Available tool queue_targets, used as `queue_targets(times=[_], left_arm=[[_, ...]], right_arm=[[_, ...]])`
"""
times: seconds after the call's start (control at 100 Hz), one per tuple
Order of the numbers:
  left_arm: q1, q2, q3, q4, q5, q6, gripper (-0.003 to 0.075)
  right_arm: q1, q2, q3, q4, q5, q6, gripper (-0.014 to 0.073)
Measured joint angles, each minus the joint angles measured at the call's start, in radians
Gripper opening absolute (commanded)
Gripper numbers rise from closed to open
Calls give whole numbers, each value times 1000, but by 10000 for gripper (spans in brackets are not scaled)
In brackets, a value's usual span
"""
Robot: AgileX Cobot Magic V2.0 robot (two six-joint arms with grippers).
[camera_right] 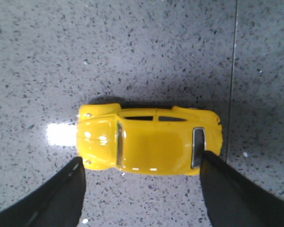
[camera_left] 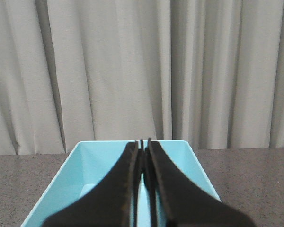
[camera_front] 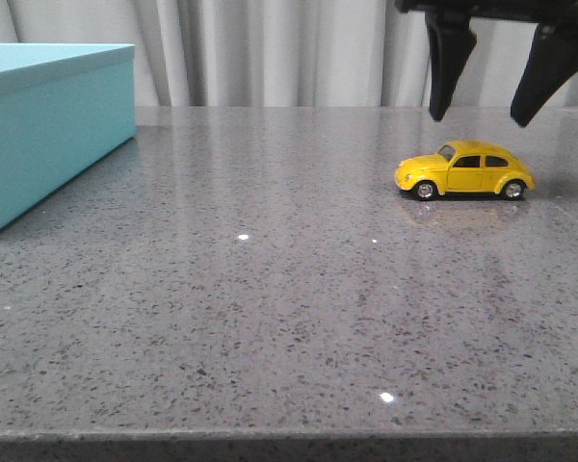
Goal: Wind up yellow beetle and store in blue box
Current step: 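Lower the right gripper over the yellow toy car, then push the yellow car with the right gripper toward the blue box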
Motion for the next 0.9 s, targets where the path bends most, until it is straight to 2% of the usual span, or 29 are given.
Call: queue_targets(times=[0.9], left_arm=[[0,0,0,0,0,0,-19]], right_arm=[[0,81,-28,-33,32,17,517]])
